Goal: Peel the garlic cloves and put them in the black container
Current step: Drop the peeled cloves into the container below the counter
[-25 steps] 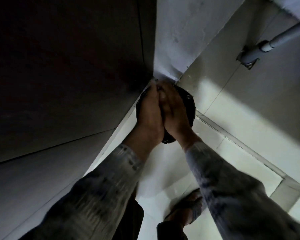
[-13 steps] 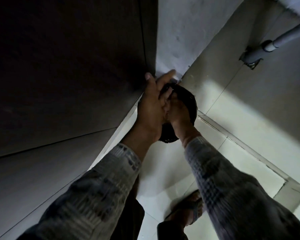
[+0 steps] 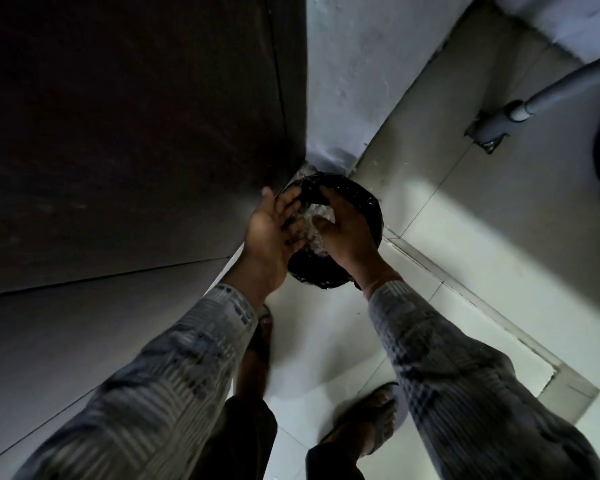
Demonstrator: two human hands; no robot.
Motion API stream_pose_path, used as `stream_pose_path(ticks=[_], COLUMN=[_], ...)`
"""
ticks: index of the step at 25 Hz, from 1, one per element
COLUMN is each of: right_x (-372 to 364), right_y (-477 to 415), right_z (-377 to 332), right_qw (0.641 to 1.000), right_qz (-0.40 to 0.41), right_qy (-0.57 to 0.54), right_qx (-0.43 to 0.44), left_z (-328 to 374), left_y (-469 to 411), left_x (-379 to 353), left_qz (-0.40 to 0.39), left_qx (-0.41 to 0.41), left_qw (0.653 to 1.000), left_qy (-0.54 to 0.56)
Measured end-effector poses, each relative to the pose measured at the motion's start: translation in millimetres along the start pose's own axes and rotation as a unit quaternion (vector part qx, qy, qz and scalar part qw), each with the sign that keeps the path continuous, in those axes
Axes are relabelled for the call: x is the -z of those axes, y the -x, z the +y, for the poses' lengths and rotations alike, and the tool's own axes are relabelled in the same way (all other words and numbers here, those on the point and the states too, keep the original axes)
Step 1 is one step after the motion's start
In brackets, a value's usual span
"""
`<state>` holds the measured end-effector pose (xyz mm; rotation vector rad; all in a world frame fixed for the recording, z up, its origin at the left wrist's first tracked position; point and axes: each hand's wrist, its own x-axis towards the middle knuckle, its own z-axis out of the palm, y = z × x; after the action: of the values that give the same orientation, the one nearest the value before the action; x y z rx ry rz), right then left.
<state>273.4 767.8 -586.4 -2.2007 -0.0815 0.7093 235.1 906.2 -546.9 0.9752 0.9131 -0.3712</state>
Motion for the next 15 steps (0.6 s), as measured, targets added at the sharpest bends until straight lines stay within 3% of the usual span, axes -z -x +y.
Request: stream_pose_path(ticks=[4,8,15], right_x=[24,71,191], right_y=[28,68,192], right_z=[-21,-53,-148], right_qw=[0.998,0.995,0.990], right_qz=[-0.024,-0.024,0.018], right_qy=[0.054,0.090,0.094], right_qx=[0.015,0.044,0.101], left_z=[-18,-5,75], left_y=[6,39,205], left_x=[1,1,-68], left_qz=[0.054,0.040,-0.010], left_qx=[-0.115,-0.228,-0.289], left_qw=[0.974,0.879,0.806], left_qy=[-0.188,-0.416,-0.516])
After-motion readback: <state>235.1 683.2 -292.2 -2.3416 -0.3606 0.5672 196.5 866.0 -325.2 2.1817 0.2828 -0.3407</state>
